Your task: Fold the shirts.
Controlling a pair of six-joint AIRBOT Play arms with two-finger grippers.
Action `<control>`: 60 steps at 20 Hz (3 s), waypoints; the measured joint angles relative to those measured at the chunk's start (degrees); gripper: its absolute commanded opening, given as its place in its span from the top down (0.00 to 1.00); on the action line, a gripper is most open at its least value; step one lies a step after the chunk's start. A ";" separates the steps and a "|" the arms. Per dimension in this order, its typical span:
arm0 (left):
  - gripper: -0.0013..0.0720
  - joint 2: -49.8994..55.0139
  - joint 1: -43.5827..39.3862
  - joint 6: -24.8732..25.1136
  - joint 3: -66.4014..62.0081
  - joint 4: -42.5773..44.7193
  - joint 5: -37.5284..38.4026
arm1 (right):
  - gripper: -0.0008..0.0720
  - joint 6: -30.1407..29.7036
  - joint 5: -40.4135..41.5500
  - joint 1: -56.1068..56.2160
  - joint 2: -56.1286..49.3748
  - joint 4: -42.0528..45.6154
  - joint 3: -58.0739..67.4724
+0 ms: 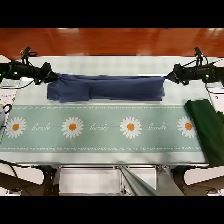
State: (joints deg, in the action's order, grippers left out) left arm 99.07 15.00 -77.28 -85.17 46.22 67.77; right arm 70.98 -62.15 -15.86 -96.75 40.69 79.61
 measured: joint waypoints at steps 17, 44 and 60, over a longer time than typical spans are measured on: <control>0.29 7.50 -1.05 -1.14 -9.29 0.74 1.29 | 0.42 -1.92 3.34 -0.83 -8.11 -8.46 5.95; 0.29 -45.90 6.47 7.41 37.79 2.97 -10.38 | 0.42 4.52 -5.18 -0.44 -9.18 -0.55 -2.47; 0.96 -45.62 0.04 7.67 37.97 0.57 -10.71 | 0.95 7.19 -6.08 5.51 5.27 7.04 2.54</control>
State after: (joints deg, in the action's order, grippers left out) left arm 53.45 15.05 -69.60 -47.20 46.78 57.06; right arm 78.17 -68.23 -10.35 -91.48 47.72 82.15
